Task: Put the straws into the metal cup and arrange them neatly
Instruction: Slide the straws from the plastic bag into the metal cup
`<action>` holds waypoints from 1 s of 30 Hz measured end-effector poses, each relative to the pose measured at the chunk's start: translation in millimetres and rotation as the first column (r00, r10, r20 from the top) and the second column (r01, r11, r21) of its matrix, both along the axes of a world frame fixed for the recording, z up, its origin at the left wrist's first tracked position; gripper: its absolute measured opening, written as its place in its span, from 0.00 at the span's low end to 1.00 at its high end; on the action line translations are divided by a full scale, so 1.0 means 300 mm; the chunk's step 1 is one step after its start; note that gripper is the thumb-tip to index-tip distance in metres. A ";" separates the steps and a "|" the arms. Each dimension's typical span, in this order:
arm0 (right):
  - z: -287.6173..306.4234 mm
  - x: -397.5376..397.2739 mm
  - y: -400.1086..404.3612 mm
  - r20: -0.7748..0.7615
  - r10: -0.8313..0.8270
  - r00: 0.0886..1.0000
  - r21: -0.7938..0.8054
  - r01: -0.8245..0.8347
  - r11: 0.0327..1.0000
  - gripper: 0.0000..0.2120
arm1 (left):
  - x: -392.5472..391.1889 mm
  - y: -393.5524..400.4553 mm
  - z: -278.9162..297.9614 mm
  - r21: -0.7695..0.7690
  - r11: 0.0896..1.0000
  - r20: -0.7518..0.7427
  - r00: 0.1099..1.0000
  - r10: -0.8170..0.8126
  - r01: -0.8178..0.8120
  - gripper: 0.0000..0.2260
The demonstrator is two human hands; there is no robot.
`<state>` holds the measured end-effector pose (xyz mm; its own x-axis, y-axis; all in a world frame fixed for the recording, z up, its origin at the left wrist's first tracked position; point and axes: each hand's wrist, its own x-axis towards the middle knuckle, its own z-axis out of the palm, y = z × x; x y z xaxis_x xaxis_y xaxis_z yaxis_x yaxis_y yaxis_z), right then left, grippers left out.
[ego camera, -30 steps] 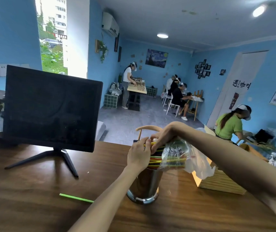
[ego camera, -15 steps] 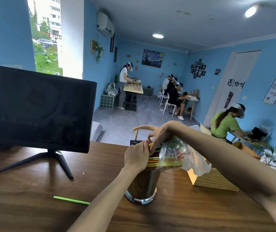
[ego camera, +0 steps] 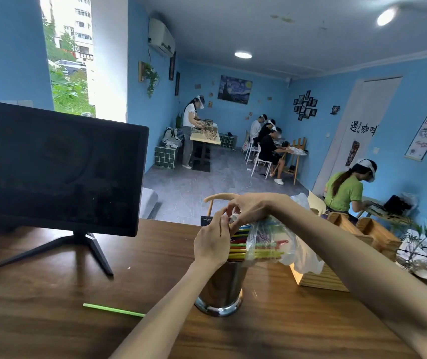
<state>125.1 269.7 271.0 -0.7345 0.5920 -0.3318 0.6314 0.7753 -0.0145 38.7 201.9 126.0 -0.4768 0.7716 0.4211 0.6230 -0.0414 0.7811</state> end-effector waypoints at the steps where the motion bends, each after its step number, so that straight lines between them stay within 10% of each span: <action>1: 0.003 0.007 0.000 -0.017 -0.005 1.000 -0.009 0.005 1.000 0.26 | 0.000 -0.003 0.003 -0.004 1.000 0.000 1.000 0.005 -0.005 0.19; 11: 0.014 0.121 -0.012 -0.309 -0.044 0.950 -0.061 0.026 0.998 0.07 | -0.006 0.012 -0.007 -0.077 0.997 -0.082 0.996 0.016 -0.023 0.19; 15: 0.023 0.147 -0.011 -0.364 -0.079 0.928 -0.094 0.048 0.994 0.21 | -0.005 0.012 -0.007 -0.071 0.997 -0.087 0.996 0.015 -0.022 0.19; 30: -0.075 0.177 -0.022 -0.683 -0.002 0.731 -0.003 0.000 1.000 0.05 | -0.018 0.031 -0.041 -0.070 0.997 -0.045 0.999 0.015 -0.018 0.19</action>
<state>178.1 263.2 248.3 -0.7632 0.5926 0.2576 0.4513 0.7742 -0.4438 33.4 211.3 113.6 -0.4717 0.7924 0.3868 0.6570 0.0232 0.7535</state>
